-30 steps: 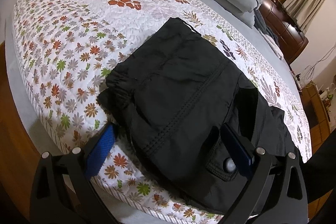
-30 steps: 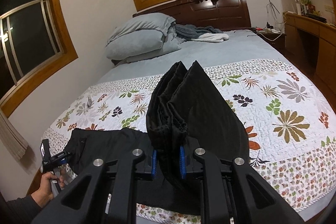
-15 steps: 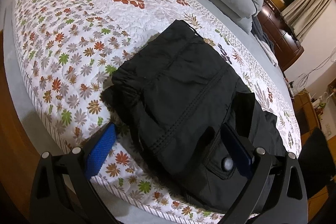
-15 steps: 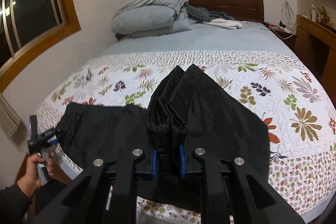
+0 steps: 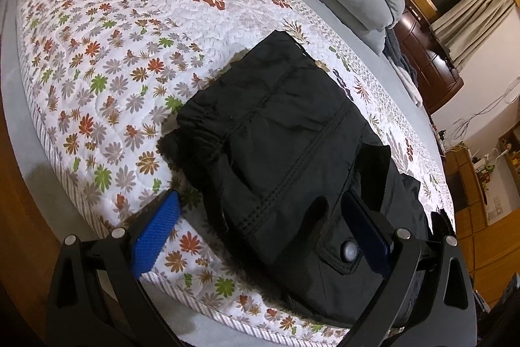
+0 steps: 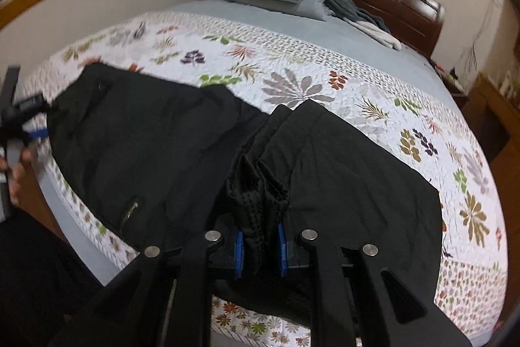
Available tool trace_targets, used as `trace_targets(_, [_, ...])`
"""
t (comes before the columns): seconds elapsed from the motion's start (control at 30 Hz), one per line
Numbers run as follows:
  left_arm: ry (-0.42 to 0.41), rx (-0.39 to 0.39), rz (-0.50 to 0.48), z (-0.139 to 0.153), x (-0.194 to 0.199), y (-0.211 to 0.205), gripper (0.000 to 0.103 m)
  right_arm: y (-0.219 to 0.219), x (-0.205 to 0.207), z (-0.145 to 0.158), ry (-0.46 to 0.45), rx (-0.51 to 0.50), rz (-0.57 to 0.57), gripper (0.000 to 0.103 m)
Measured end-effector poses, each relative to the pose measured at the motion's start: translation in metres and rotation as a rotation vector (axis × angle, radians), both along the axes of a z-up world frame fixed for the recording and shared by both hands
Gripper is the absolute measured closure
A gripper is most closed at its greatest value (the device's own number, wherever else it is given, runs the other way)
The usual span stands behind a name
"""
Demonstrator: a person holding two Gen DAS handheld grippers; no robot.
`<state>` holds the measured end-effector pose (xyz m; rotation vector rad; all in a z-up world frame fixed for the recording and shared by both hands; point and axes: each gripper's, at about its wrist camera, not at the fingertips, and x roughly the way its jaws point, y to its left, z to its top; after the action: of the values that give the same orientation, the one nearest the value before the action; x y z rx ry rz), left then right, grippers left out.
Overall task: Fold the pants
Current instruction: 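Lower the held pants leg toward the quilt with the right gripper, then lay the black pants leg flat on the quilt and open the right gripper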
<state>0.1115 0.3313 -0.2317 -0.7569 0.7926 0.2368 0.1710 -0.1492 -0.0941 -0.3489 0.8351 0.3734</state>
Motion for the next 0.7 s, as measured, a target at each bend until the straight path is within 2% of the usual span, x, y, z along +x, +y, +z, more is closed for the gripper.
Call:
trace_targets(0.4, [0.012,-0.013,0.002,-0.002,0.003,0.000,0.004,0.034,-0.017,-0.034,-0.015,-0.192,0.132,0.087])
trace_targets(0.7, [0.017,-0.014,0.002,-0.004,0.009,0.001,0.003,0.042,-0.022,-0.048,-0.016,-0.245,0.199,0.087])
